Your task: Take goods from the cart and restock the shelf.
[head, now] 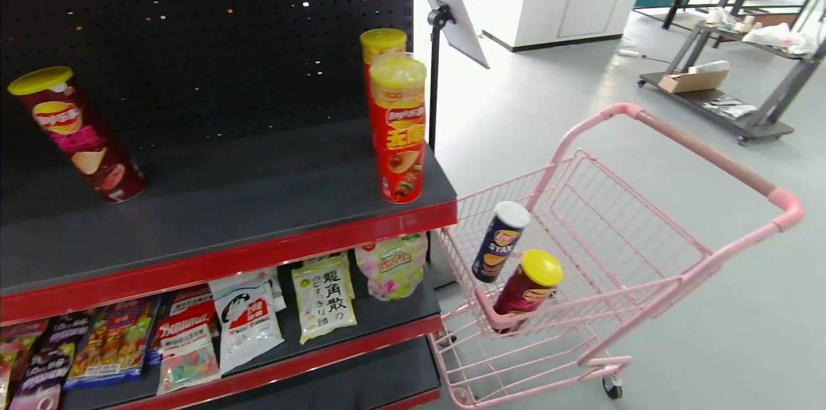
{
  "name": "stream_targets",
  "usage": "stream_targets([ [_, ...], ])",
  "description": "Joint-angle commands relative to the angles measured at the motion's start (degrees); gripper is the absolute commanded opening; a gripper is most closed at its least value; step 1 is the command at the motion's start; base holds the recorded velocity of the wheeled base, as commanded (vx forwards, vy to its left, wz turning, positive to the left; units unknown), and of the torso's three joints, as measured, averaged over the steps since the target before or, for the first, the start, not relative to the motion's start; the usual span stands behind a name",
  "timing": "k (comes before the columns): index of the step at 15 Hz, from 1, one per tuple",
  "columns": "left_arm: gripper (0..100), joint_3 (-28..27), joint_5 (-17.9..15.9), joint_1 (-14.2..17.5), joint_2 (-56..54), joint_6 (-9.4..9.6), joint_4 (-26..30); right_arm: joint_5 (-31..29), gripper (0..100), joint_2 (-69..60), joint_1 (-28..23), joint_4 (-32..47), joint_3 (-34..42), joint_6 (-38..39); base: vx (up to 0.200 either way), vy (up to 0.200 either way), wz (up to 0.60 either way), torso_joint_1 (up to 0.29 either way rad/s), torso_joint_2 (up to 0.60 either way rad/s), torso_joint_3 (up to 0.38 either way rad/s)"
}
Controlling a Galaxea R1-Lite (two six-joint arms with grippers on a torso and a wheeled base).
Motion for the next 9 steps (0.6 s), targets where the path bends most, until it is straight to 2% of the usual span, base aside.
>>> stream_targets([
  [1, 100, 0.0, 0.0, 0.0, 0.0, -0.01, 0.0, 0.0, 100, 0.0, 0.0, 0.0, 0.0, 0.0, 0.000, 0.000, -0.60, 0.002, 0.01, 0.007],
  [9, 100, 0.0, 0.0, 0.0, 0.0, -0.01, 0.0, -0.1, 100, 0.0, 0.0, 0.0, 0.0, -0.1, 0.000, 0.000, 0.00, 0.000, 0.00, 0.000],
])
